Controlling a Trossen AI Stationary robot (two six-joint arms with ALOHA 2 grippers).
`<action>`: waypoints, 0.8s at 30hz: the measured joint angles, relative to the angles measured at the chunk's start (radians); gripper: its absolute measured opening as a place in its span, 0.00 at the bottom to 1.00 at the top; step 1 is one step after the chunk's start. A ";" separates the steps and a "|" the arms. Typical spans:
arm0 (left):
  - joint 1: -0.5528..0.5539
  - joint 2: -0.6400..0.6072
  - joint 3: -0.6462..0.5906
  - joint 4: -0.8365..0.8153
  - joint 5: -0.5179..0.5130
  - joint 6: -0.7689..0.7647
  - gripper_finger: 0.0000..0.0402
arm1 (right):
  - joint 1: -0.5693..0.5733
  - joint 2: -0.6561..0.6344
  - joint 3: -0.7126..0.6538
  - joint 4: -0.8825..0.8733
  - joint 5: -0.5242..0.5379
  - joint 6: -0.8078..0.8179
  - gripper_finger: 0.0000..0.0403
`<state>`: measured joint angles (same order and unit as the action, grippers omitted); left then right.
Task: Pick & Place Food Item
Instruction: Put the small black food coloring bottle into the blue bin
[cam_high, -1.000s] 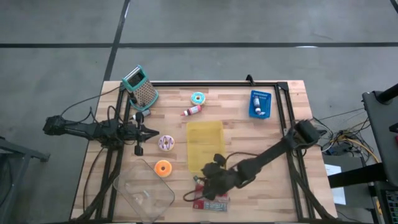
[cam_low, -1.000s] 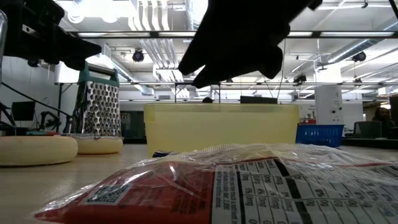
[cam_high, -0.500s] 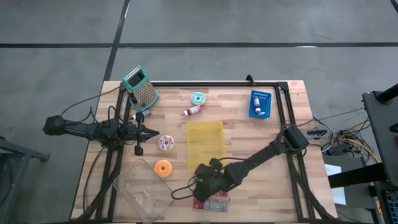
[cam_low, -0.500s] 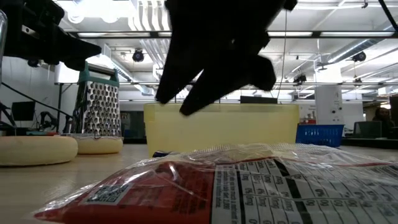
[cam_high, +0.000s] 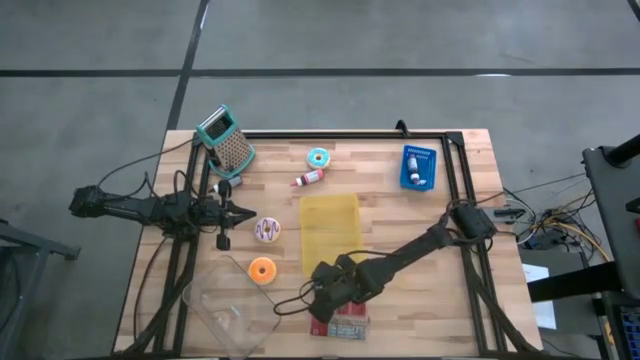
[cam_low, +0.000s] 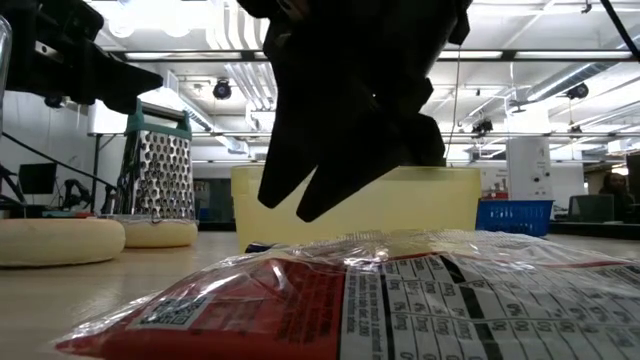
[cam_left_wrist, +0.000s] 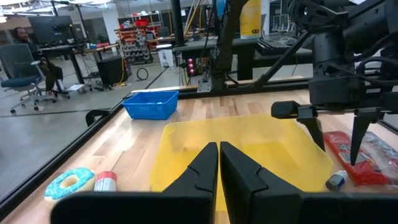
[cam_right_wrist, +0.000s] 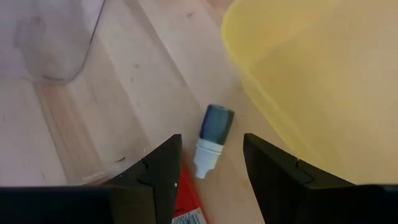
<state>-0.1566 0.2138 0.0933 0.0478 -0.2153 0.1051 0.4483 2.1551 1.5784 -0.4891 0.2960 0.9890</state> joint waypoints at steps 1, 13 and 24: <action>0.000 0.000 0.000 0.000 0.000 0.000 0.06 | -0.002 0.004 0.000 0.012 -0.010 0.000 0.41; 0.000 0.000 0.000 -0.004 0.000 0.000 0.06 | -0.035 0.016 -0.021 0.078 -0.087 0.001 0.38; 0.000 0.000 0.000 -0.004 0.000 0.000 0.06 | -0.052 0.031 -0.021 0.030 -0.103 -0.018 0.39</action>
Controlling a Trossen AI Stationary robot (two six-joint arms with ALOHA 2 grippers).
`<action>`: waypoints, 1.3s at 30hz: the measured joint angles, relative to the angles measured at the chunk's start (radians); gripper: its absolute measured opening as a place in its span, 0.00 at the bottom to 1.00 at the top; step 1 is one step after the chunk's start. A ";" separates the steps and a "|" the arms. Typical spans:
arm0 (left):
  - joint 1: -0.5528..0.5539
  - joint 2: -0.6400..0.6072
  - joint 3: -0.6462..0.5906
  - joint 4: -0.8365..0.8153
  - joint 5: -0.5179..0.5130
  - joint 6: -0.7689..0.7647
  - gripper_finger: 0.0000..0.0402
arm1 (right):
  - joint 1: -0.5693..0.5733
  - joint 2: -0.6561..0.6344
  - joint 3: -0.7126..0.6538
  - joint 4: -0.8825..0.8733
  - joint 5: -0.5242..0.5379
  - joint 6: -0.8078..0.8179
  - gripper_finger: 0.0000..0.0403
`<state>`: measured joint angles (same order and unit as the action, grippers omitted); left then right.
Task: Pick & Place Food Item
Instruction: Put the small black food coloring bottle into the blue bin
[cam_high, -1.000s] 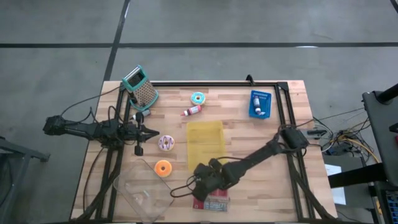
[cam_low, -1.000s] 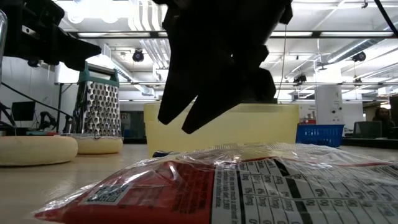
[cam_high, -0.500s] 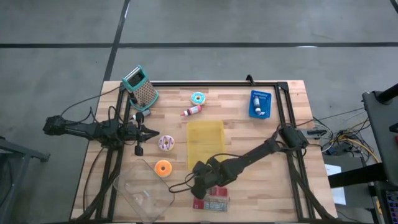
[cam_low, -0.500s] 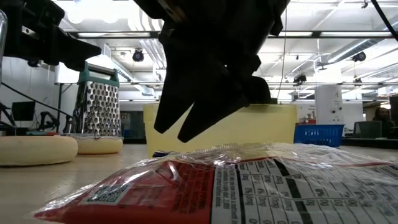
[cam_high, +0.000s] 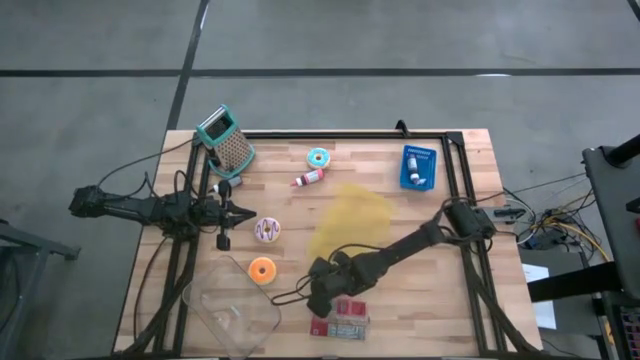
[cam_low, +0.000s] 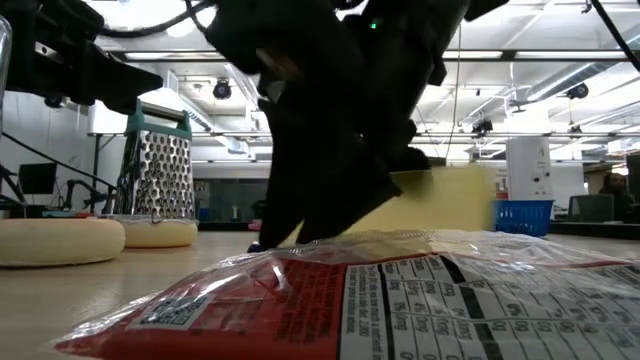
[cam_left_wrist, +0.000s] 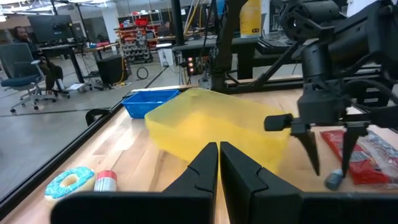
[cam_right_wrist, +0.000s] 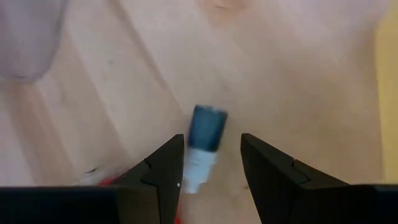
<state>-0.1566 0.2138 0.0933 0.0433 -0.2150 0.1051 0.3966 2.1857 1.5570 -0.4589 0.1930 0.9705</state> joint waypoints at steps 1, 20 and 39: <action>0.000 0.000 0.000 0.000 0.000 0.000 0.06 | -0.002 0.000 0.004 -0.007 0.000 -0.002 0.39; 0.000 0.000 0.000 0.000 0.000 0.000 0.06 | 0.000 -0.001 0.024 -0.024 -0.038 -0.005 0.36; 0.000 0.000 0.000 0.000 0.000 0.000 0.06 | -0.009 -0.001 0.018 0.007 -0.045 0.006 0.31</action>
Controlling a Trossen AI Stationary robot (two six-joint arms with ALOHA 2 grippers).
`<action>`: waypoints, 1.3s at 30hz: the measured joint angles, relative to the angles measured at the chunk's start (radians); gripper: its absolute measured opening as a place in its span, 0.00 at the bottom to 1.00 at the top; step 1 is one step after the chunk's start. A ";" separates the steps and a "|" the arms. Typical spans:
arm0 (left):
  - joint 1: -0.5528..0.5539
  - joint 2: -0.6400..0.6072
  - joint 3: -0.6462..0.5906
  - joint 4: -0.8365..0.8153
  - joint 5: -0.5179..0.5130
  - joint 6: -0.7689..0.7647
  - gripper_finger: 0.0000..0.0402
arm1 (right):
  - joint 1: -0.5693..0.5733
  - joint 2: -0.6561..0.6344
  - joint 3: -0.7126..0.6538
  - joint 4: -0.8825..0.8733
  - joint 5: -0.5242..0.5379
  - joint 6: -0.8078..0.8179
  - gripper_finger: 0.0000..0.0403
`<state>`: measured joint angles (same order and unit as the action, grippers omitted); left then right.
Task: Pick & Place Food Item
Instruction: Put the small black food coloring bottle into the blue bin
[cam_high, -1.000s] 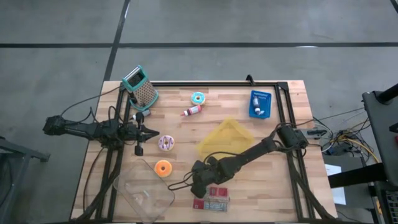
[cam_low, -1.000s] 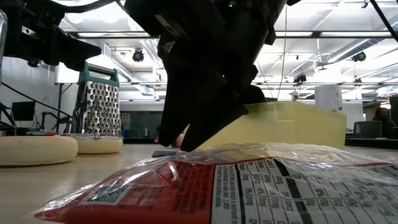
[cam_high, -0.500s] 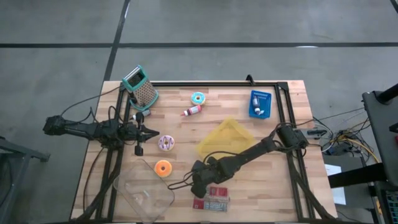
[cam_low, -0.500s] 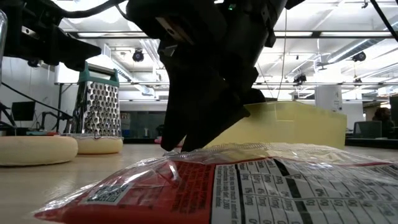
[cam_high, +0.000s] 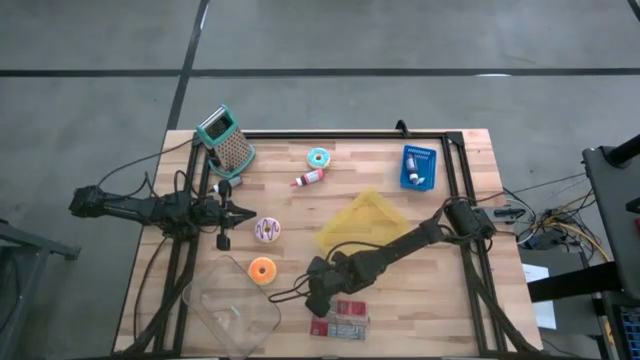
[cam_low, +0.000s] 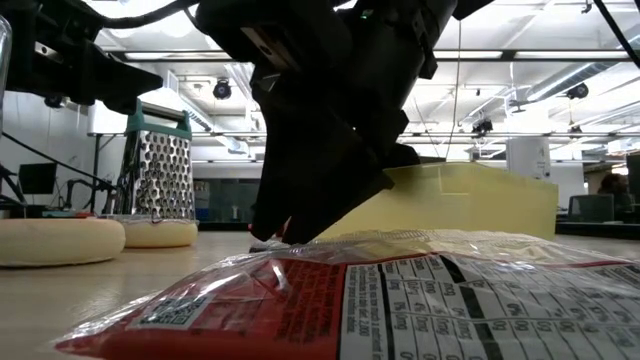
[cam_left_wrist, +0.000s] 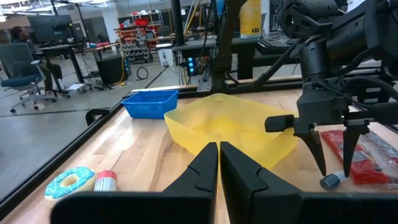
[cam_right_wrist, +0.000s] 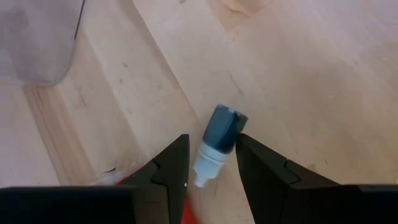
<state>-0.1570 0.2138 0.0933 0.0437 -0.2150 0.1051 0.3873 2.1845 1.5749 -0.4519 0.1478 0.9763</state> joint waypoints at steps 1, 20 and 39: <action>0.000 0.000 0.000 0.000 0.000 0.000 0.06 | -0.001 0.000 0.000 0.000 0.000 0.004 0.31; 0.000 0.000 0.000 0.000 0.000 0.000 0.06 | -0.009 -0.003 -0.028 -0.013 -0.022 0.011 0.31; 0.000 0.000 0.000 0.000 0.000 0.000 0.06 | -0.009 -0.003 -0.032 -0.015 -0.041 0.042 0.25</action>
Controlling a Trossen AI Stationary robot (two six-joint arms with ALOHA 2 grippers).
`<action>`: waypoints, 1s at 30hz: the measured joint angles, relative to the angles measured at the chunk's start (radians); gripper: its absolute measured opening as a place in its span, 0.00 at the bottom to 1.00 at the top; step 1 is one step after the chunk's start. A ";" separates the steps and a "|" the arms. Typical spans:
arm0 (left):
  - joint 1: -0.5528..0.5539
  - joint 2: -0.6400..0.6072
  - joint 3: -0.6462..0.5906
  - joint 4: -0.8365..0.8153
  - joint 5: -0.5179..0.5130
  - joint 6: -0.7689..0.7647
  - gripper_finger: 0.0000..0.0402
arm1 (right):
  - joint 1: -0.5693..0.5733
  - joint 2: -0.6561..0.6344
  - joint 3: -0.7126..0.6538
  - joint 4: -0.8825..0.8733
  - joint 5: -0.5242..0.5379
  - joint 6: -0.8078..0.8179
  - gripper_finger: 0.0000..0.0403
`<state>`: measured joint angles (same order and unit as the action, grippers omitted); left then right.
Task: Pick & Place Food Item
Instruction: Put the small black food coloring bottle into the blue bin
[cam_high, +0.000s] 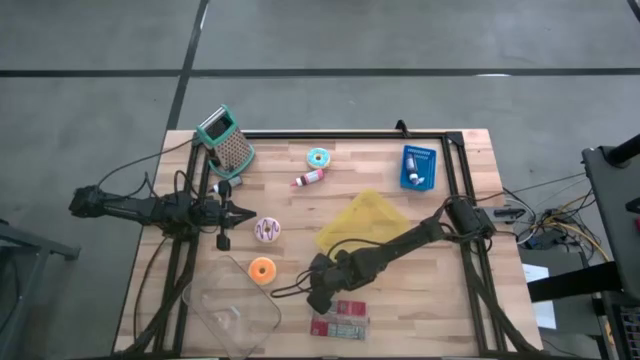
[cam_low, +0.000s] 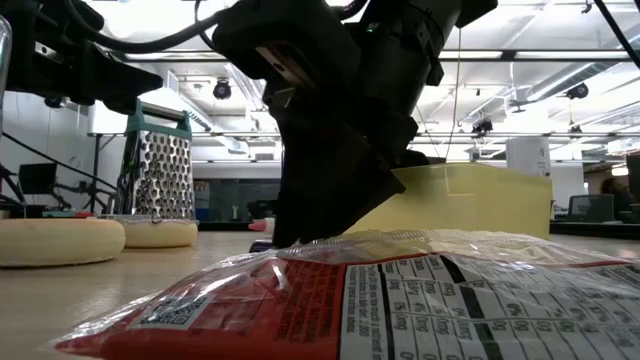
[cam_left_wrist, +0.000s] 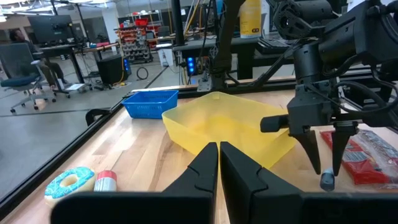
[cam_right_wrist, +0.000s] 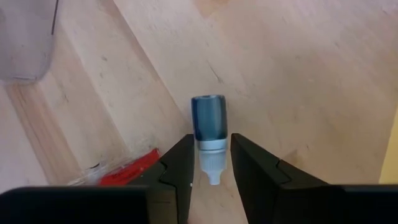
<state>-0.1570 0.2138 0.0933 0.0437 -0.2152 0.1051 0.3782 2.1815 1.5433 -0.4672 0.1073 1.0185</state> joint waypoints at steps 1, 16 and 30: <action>0.000 0.000 0.000 0.000 0.000 0.000 0.06 | 0.000 0.000 0.000 0.000 -0.002 0.000 0.24; 0.000 0.000 0.000 0.000 0.000 0.000 0.06 | 0.000 0.001 0.005 -0.033 -0.011 0.024 0.16; 0.000 0.000 0.000 0.000 0.000 0.000 0.06 | 0.002 0.002 0.037 -0.072 -0.002 -0.012 0.16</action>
<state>-0.1570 0.2138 0.0933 0.0434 -0.2151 0.1051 0.3798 2.1838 1.5802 -0.5395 0.1054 1.0070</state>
